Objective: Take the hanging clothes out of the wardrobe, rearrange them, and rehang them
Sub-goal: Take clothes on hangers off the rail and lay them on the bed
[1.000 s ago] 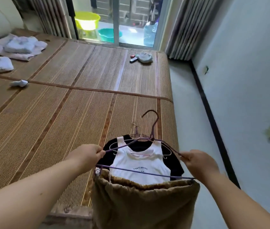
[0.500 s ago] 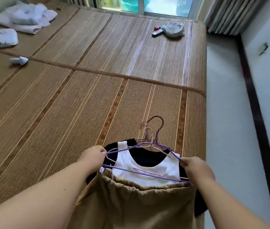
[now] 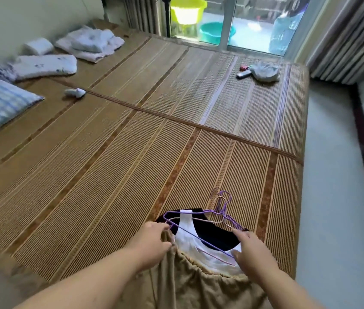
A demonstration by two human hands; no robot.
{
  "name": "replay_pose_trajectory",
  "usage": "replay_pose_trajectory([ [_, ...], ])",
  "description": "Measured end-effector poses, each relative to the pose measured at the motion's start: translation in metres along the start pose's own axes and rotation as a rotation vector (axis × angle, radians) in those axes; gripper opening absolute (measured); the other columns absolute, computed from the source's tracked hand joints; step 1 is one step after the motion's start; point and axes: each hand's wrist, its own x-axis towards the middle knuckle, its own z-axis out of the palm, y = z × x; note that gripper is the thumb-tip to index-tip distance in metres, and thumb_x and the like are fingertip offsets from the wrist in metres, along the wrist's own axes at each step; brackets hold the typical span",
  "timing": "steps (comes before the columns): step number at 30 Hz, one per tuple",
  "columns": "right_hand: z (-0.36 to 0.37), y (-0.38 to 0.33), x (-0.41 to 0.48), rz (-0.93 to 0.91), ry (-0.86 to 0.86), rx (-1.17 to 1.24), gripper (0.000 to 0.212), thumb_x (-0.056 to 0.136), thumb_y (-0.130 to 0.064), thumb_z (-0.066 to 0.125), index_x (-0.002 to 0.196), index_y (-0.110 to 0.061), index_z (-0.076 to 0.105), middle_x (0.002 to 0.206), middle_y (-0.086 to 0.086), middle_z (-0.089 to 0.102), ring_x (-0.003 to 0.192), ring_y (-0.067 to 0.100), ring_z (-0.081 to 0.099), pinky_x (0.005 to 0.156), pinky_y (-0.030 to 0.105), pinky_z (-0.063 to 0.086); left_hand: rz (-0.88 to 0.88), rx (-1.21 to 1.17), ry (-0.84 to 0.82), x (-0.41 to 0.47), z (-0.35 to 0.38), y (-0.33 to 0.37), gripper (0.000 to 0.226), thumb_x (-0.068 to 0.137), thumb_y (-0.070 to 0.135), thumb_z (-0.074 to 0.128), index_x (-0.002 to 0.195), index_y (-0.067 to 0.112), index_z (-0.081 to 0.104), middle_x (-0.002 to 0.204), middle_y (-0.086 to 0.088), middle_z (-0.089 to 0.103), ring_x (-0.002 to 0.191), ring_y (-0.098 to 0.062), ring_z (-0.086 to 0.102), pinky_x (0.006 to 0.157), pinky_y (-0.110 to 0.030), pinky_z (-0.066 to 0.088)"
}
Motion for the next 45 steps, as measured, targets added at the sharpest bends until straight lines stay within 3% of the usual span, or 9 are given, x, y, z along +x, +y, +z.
replay_pose_trajectory([
  [5, -0.053, -0.143, -0.04, -0.436, 0.103, -0.082, 0.059, 0.09, -0.036, 0.053, 0.144, -0.034, 0.031, 0.139, -0.007, 0.041, 0.124, 0.016, 0.045, 0.098, 0.031, 0.042, 0.087, 0.104, 0.158, -0.076, -0.068, -0.013, 0.06, 0.087, 0.038, 0.052, 0.143, 0.033, 0.032, 0.151, 0.003, 0.027, 0.137, -0.02, 0.031, 0.111, -0.038, 0.029],
  [10, -0.089, -0.308, -0.103, -0.881, 0.205, -0.173, 0.055, 0.092, -0.036, 0.05, 0.143, -0.036, 0.031, 0.142, -0.005, 0.039, 0.126, 0.018, 0.043, 0.104, 0.034, 0.039, 0.069, 0.244, 0.491, -0.185, -0.15, -0.073, 0.062, 0.089, 0.041, 0.051, 0.145, 0.033, 0.027, 0.154, 0.004, 0.023, 0.141, -0.02, 0.022, 0.114, -0.042, 0.023],
  [16, -0.087, -0.495, -0.224, -1.329, 0.276, -0.224, 0.051, 0.091, -0.042, 0.05, 0.139, -0.039, 0.036, 0.142, -0.007, 0.04, 0.127, 0.019, 0.043, 0.103, 0.034, 0.038, -0.17, 0.415, 0.81, -0.37, -0.217, -0.192, 0.06, 0.089, 0.045, 0.044, 0.145, 0.032, 0.024, 0.156, 0.0, 0.018, 0.141, -0.024, 0.019, 0.114, -0.043, 0.021],
  [23, -0.037, -0.664, -0.403, -1.762, 0.286, -0.095, 0.054, 0.089, -0.042, 0.051, 0.14, -0.038, 0.034, 0.139, -0.007, 0.042, 0.122, 0.019, 0.048, 0.098, 0.032, 0.037, -0.635, 0.431, 1.149, -0.581, -0.214, -0.298, 0.069, 0.082, 0.052, 0.046, 0.145, 0.025, 0.032, 0.153, -0.003, 0.026, 0.136, -0.024, 0.031, 0.108, -0.035, 0.03],
  [30, 0.009, -0.746, -0.543, -2.113, 0.21, 0.065, 0.059, 0.089, -0.046, 0.052, 0.142, -0.043, 0.026, 0.14, -0.012, 0.042, 0.125, 0.014, 0.045, 0.101, 0.031, 0.036, -0.996, 0.408, 1.458, -0.713, -0.203, -0.338, 0.067, 0.082, 0.056, 0.05, 0.142, 0.037, 0.026, 0.153, 0.004, 0.023, 0.138, -0.019, 0.024, 0.108, -0.039, 0.028],
  [36, 0.028, -0.79, -0.633, -2.396, -0.064, 0.168, 0.057, 0.087, -0.038, 0.057, 0.14, -0.041, 0.036, 0.135, -0.016, 0.045, 0.105, 0.009, 0.055, 0.096, 0.025, 0.039, -1.323, 0.459, 1.585, -0.792, -0.191, -0.332, 0.067, 0.082, 0.059, 0.048, 0.141, 0.038, 0.026, 0.154, 0.003, 0.018, 0.14, -0.019, 0.02, 0.11, -0.036, 0.025],
  [39, 0.032, -0.809, -0.671, -2.569, -0.194, 0.182, 0.06, 0.084, -0.035, 0.059, 0.14, -0.041, 0.037, 0.134, -0.017, 0.044, 0.116, 0.006, 0.05, 0.098, 0.028, 0.041, -1.521, 0.525, 1.574, -0.827, -0.191, -0.309, 0.07, 0.078, 0.064, 0.042, 0.141, 0.039, 0.024, 0.155, 0.003, 0.014, 0.14, -0.018, 0.017, 0.112, -0.036, 0.023],
  [41, 0.029, -0.818, -0.694, -2.679, -0.243, 0.219, 0.061, 0.079, -0.033, 0.064, 0.137, -0.034, 0.045, 0.13, -0.012, 0.05, 0.111, 0.01, 0.056, 0.093, 0.035, 0.047, -1.631, 0.553, 1.527, -0.847, -0.193, -0.288, 0.071, 0.074, 0.065, 0.038, 0.139, 0.04, 0.027, 0.154, 0.004, 0.014, 0.14, -0.017, 0.017, 0.112, -0.036, 0.025],
  [45, 0.018, -0.837, -0.737, -2.833, -0.278, 0.368, 0.055, 0.073, -0.037, 0.066, 0.127, -0.028, 0.059, 0.119, -0.007, 0.059, 0.105, 0.015, 0.063, 0.083, 0.04, 0.054, -1.889, 0.774, 1.368, -0.888, -0.193, -0.23, 0.057, 0.067, 0.059, 0.05, 0.118, 0.036, 0.058, 0.138, -0.004, 0.049, 0.123, -0.026, 0.051, 0.095, -0.042, 0.046],
])
